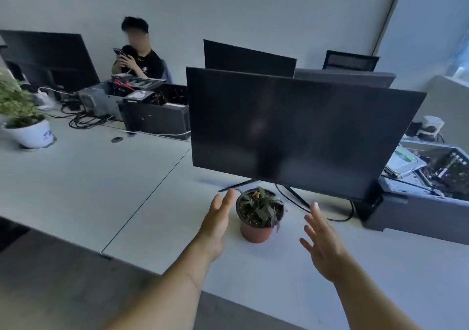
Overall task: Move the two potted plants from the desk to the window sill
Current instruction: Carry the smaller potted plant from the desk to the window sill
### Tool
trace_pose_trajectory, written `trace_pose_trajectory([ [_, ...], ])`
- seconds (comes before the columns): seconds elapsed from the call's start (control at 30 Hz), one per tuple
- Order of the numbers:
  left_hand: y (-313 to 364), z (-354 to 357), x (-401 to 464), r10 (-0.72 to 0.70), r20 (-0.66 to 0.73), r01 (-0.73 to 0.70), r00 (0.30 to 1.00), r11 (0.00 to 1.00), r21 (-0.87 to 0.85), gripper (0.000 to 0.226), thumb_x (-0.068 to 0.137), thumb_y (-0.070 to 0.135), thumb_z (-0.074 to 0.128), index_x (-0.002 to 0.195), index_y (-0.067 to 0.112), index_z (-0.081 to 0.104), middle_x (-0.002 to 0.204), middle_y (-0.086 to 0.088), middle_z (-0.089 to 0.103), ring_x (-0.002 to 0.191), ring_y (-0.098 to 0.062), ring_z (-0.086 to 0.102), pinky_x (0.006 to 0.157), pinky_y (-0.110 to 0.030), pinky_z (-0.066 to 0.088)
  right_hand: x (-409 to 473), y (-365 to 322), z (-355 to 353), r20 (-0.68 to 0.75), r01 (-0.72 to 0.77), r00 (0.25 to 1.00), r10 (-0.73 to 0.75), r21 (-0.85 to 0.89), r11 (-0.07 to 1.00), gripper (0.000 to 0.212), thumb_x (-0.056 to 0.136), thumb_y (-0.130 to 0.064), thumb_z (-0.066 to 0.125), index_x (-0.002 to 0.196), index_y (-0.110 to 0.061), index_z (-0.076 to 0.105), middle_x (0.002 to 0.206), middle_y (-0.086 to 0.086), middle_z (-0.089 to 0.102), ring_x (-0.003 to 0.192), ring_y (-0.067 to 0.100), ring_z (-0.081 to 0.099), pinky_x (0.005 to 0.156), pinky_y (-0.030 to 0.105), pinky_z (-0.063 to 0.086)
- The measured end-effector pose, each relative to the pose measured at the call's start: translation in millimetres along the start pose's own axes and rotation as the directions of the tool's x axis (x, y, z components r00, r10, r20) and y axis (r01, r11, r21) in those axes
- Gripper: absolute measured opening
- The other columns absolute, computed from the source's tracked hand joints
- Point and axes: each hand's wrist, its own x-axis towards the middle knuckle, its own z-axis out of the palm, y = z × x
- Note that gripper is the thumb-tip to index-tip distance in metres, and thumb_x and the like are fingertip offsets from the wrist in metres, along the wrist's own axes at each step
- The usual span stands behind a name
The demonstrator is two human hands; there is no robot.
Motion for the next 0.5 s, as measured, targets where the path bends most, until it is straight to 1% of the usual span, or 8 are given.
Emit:
trace_pose_trajectory([
  [0.03,-3.4,-2.1,6.3,-0.008,0.001,0.008,1.0,1.0,-0.007,0.113,0.056,0.082,0.056,0.152,0.029,0.029,0.156,0.01,0.032,0.142,-0.012,0.026,0.107,-0.034,0.022,5.7,3.8,5.9,0.002,-0.008,1.0,0.008,-0.001,1.0,0.098,0.072,-0.07,0.057,0.157,-0.031,0.026,0.167,-0.004,0.027,0.152,0.023,0.025,0.119,0.049,0.028],
  [0.07,-10.1,-4.3,11.8,-0.005,0.006,0.005,1.0,1.0,-0.022,0.118,0.054,0.083,0.056,0.155,0.031,0.022,0.16,0.01,0.026,0.146,-0.012,0.021,0.11,-0.035,0.019,13.7,12.3,11.5,-0.002,-0.024,1.0,0.024,-0.003,1.0,0.093,0.078,-0.07,0.055,0.158,-0.032,0.026,0.167,-0.003,0.026,0.152,0.023,0.025,0.119,0.049,0.028],
  [0.1,-14.8,-4.6,17.3,-0.014,0.004,0.014,1.0,0.999,-0.029,0.119,0.056,0.083,0.057,0.156,0.031,0.02,0.162,0.009,0.023,0.147,-0.012,0.019,0.111,-0.036,0.019,20.8,18.3,16.1,-0.011,-0.039,0.999,0.039,-0.007,0.999,0.087,0.084,-0.069,0.052,0.158,-0.031,0.025,0.167,-0.001,0.026,0.152,0.024,0.024,0.119,0.049,0.028],
  [0.17,-22.6,-4.8,26.1,-0.037,0.006,0.038,0.999,0.999,-0.029,0.116,0.06,0.082,0.058,0.156,0.029,0.02,0.163,0.007,0.023,0.147,-0.014,0.019,0.113,-0.038,0.018,32.9,28.2,21.5,-0.015,-0.053,0.998,0.053,-0.012,0.999,0.079,0.09,-0.067,0.047,0.158,-0.031,0.025,0.167,0.001,0.025,0.152,0.025,0.024,0.12,0.049,0.028],
  [0.23,-30.4,-3.8,36.9,-0.06,0.001,0.06,0.998,0.998,-0.01,0.116,0.061,0.082,0.059,0.156,0.028,0.02,0.163,0.006,0.024,0.147,-0.016,0.021,0.114,-0.039,0.019,45.0,37.3,26.2,-0.032,-0.077,0.997,0.077,-0.012,0.997,0.077,0.092,-0.066,0.044,0.158,-0.03,0.026,0.167,0.002,0.024,0.152,0.027,0.024,0.119,0.049,0.028],
  [0.4,-54.0,-3.4,60.2,-0.094,-0.002,0.094,0.996,0.996,0.008,0.124,0.048,0.086,0.053,0.155,0.033,0.022,0.163,0.006,0.024,0.147,-0.021,0.021,0.116,-0.046,0.018,68.9,62.0,25.2,-0.05,-0.13,0.99,0.131,0.015,0.991,0.076,0.092,-0.067,0.043,0.158,-0.033,0.025,0.168,0.003,0.022,0.152,0.028,0.023,0.119,0.051,0.029],
  [0.47,-62.4,-2.9,66.4,-0.105,0.017,0.105,0.994,0.994,-0.004,0.121,0.052,0.087,0.055,0.155,0.033,0.022,0.163,0.008,0.023,0.148,-0.021,0.019,0.117,-0.047,0.017,76.3,71.1,24.0,-0.03,-0.154,0.988,0.155,0.023,0.988,0.079,0.089,-0.071,0.044,0.157,-0.035,0.027,0.168,0.002,0.024,0.152,0.029,0.024,0.117,0.051,0.031],
  [0.5,-65.9,-1.9,68.7,-0.111,0.027,0.111,0.993,0.994,-0.015,0.115,0.058,0.086,0.056,0.155,0.033,0.023,0.162,0.009,0.024,0.148,-0.02,0.02,0.117,-0.046,0.018,79.2,74.4,24.2,-0.018,-0.164,0.986,0.164,0.024,0.986,0.082,0.087,-0.073,0.044,0.158,-0.035,0.028,0.168,0.001,0.024,0.152,0.029,0.024,0.117,0.051,0.031],
])
